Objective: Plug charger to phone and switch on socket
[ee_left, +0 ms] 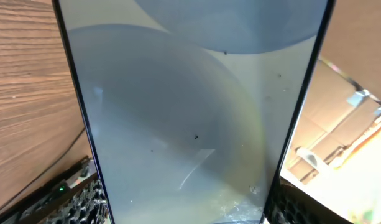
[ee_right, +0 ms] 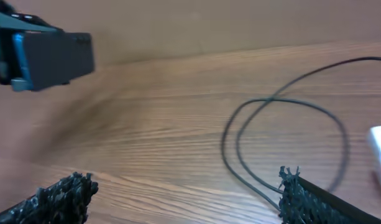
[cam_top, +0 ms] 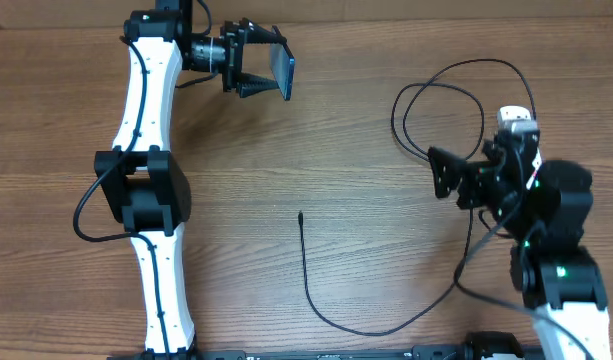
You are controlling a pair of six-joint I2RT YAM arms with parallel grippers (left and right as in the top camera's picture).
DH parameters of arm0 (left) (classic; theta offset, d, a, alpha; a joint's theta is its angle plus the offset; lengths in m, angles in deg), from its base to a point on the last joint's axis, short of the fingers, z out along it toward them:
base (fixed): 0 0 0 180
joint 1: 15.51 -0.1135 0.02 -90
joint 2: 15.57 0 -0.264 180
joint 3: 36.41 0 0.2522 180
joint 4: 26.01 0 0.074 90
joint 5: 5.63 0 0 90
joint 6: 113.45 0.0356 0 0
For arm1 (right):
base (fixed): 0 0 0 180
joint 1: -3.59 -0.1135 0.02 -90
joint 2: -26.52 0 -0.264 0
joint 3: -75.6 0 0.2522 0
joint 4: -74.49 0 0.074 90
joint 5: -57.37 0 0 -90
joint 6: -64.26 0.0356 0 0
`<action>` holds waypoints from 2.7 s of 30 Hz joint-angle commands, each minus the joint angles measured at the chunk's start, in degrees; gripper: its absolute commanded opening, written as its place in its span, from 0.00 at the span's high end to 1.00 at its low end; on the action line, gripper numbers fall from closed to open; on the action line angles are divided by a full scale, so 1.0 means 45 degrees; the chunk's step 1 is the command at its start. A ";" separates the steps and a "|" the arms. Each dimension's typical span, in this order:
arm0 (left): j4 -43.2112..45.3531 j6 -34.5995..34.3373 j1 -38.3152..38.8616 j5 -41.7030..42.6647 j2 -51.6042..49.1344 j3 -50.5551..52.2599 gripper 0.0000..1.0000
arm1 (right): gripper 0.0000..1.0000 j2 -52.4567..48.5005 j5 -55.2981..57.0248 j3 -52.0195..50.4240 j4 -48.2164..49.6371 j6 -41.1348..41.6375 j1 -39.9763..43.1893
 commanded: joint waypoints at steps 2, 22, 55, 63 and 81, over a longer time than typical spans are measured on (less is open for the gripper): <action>0.0005 -0.0107 0.0471 -0.0393 -0.0039 -0.0423 0.96 | 0.00 -0.1501 -0.2181 0.1151 0.0005 0.0500 -0.0083; 0.0248 -0.0525 0.1316 -0.1739 -0.0039 -0.0432 0.96 | 0.00 -0.3857 -0.5867 0.2370 0.0146 0.1676 -0.0087; 0.0389 -0.2011 0.2628 -0.3667 -0.0034 -0.0860 0.96 | 0.00 -0.6217 -0.0612 0.2370 0.3381 0.6368 -0.3298; 0.0928 -0.2545 0.3162 -0.4065 -0.0034 -0.0860 0.96 | 0.00 -0.6883 0.0248 0.2370 0.4279 0.6688 -0.3759; 0.1302 -0.3332 0.4153 -0.4381 -0.0034 -0.0860 0.96 | 0.00 -0.7465 0.0806 0.2370 0.4789 0.7276 -0.3905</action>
